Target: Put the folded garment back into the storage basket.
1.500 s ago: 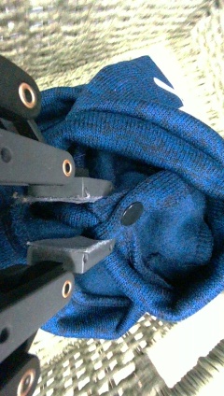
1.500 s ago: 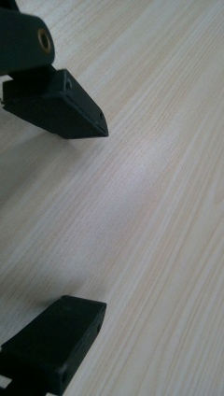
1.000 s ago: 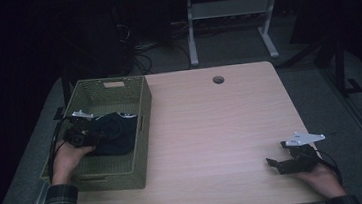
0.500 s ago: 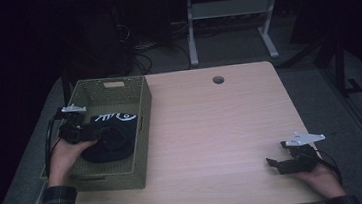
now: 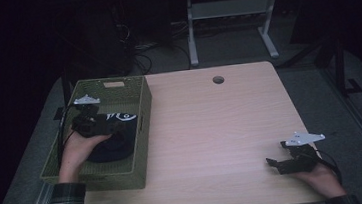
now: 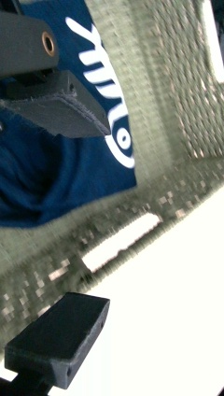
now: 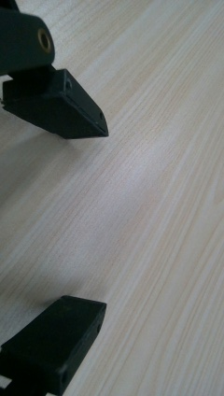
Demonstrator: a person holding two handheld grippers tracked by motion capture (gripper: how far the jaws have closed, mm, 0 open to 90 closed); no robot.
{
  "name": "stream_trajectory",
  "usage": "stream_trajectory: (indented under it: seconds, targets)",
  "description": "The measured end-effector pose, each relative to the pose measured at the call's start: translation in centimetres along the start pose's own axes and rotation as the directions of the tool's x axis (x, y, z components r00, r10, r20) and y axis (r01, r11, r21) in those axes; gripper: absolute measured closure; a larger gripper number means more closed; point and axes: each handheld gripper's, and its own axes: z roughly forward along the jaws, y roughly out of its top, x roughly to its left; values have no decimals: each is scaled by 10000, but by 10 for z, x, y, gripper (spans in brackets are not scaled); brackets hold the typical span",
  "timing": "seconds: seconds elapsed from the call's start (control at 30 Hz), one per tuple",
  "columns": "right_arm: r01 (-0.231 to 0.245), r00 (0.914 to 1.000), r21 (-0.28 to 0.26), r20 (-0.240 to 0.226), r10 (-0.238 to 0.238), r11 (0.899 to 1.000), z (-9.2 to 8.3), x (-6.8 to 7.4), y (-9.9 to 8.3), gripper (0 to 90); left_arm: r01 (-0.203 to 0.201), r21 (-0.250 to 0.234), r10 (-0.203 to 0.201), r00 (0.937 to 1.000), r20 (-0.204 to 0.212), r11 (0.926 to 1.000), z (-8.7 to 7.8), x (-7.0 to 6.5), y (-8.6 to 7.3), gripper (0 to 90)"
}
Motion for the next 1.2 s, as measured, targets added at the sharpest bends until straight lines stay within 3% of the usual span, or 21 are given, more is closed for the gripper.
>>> stream_trajectory:
  seconds: [0.33,0.57,0.83,1.2]
  targets:
    - [6,10000,-4,1,-6,10000,0,0,0,130,-596,-461,615,9973,410,9972,10,-42,18,136]
    - [24,10000,-8,-15,-24,10000,0,0,0,130,-920,-700,982,9911,899,9933,23,-71,26,137]
    - [-29,10000,4,-13,29,10000,0,0,0,130,-1290,-813,1400,9789,1486,9883,45,-107,27,137]
    - [6,10000,-3,-14,-6,10000,0,0,0,130,-1798,-403,1843,9582,2188,9829,82,-146,15,138]
